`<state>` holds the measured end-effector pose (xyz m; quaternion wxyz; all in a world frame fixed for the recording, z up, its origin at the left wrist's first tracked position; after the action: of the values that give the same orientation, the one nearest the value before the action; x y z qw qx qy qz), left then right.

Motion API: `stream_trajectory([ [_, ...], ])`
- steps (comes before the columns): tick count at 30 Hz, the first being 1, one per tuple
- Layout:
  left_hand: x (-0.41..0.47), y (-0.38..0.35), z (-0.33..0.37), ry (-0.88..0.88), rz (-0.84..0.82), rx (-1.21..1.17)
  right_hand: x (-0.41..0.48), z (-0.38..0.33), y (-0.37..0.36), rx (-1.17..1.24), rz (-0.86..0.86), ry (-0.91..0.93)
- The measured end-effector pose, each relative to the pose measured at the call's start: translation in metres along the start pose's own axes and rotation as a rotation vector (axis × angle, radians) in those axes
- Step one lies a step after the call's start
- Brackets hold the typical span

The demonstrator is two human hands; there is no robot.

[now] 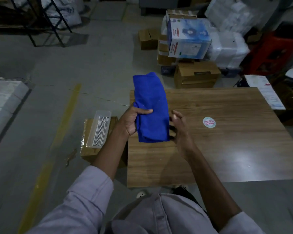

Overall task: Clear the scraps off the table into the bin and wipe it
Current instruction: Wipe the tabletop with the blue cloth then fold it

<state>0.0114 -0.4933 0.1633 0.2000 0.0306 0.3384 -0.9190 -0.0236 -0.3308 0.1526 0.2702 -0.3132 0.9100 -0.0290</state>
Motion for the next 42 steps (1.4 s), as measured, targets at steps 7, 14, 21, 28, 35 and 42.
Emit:
stream_trajectory([
  [7,0.011,0.035,0.0,-0.023,0.234,0.12,0.013,0.019,-0.005,-0.324,0.098,-0.083],
  [14,0.009,0.067,0.016,-0.078,0.167,0.344,0.034,0.035,-0.033,-0.357,-0.023,-0.218],
  [21,0.007,0.159,0.046,-0.171,0.355,0.442,0.073,0.083,-0.09,-0.531,-0.059,-0.289],
  [28,0.04,0.297,0.066,-0.109,0.504,0.569,0.157,0.126,-0.181,-0.675,0.054,-0.169],
  [35,0.11,0.44,0.051,-0.067,0.545,0.776,0.269,0.198,-0.246,-0.719,0.102,-0.116],
  [42,0.126,0.471,-0.009,0.023,0.111,1.939,0.314,0.273,-0.248,-0.987,0.209,-0.235],
])
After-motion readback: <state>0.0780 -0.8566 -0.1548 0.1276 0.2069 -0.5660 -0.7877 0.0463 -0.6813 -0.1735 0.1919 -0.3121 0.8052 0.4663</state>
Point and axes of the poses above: each hand's wrist, its own x-axis towards the middle knuckle, its own y-axis out of the back of the hand, z = x × y, the point moved 9 cm from there along x, towards the middle knuckle, and after that the axes turned 13 degrees about -y, right-handed, at the moved point
